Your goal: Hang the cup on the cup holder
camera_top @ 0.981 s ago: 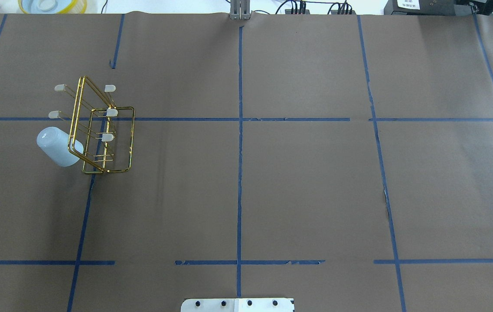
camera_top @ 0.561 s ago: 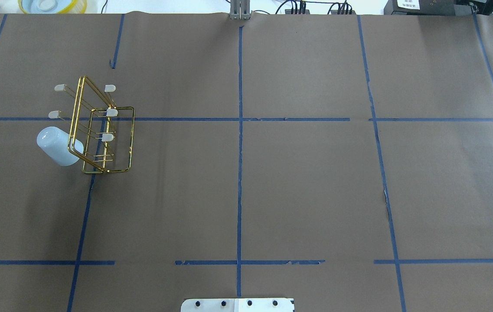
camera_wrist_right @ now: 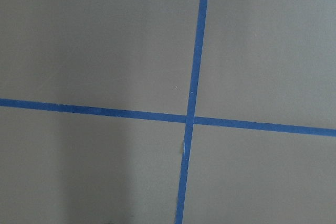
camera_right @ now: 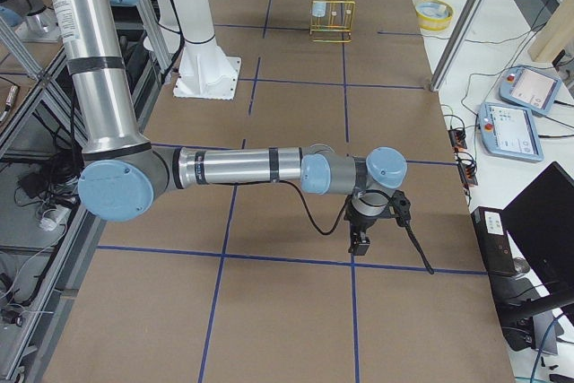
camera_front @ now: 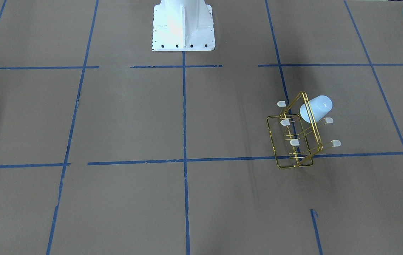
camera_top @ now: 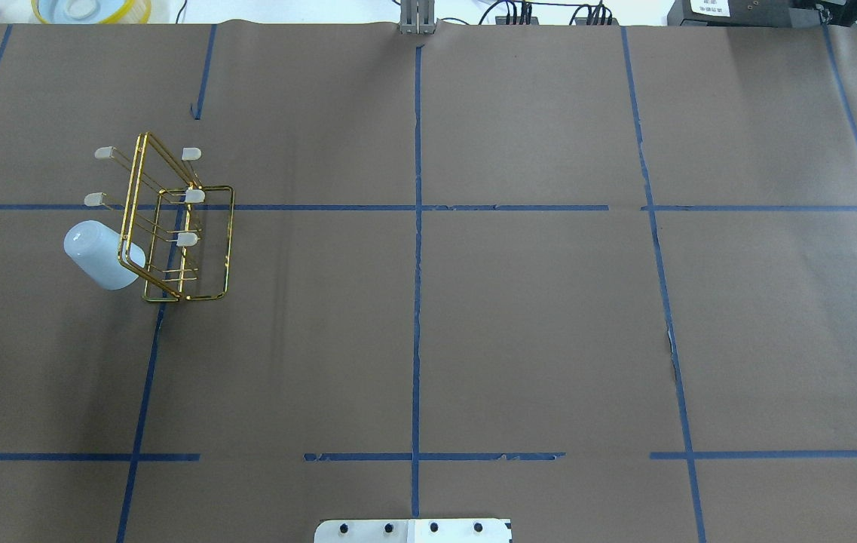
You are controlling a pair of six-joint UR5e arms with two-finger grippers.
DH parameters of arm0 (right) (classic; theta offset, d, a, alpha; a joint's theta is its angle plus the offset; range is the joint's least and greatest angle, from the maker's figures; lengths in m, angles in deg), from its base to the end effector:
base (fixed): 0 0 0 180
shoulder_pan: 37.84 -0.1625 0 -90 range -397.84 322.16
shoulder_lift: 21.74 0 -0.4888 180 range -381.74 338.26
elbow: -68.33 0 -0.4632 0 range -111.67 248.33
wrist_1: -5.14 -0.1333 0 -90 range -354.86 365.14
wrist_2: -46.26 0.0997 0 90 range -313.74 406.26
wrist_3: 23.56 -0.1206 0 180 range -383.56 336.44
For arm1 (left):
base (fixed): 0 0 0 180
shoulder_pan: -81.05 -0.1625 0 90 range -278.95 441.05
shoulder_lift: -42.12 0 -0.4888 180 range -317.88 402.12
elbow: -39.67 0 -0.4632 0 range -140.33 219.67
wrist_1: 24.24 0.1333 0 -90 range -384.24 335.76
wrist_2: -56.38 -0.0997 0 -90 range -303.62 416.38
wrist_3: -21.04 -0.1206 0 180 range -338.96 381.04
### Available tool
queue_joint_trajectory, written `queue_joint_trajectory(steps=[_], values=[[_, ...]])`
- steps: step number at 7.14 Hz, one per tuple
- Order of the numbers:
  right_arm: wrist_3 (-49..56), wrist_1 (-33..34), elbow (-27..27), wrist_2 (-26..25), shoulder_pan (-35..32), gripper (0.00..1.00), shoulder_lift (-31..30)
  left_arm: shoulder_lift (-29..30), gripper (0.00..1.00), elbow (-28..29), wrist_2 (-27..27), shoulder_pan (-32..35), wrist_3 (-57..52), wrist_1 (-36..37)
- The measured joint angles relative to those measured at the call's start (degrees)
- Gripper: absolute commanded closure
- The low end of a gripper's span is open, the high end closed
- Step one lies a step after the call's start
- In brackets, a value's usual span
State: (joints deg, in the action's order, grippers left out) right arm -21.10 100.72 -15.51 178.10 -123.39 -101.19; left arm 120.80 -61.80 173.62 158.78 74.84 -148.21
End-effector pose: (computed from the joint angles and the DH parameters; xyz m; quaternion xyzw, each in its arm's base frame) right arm 0.0023 -0.6513 0.6995 -0.0159 -0.3568 -0.0526 0.9326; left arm 0.0321 -0.5149 0.6734 0.1163 0.3442 -0.2648 0.8933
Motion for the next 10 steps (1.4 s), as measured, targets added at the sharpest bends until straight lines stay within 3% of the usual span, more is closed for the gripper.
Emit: queue_joint_trajectory(steps=[3,6,10], values=[[0.0,0.0,0.0,0.0,0.0,0.0,0.0,0.4,0.0,-0.2,4.5,4.1,-26.7,14.8],[0.0,0.0,0.0,0.0,-0.1,0.0,0.0,0.4,0.0,-0.5,11.4,11.3,-48.2,24.5],[0.0,0.0,0.0,0.0,0.0,0.0,0.0,0.7,0.0,-1.6,18.1,15.1,-54.2,34.0]])
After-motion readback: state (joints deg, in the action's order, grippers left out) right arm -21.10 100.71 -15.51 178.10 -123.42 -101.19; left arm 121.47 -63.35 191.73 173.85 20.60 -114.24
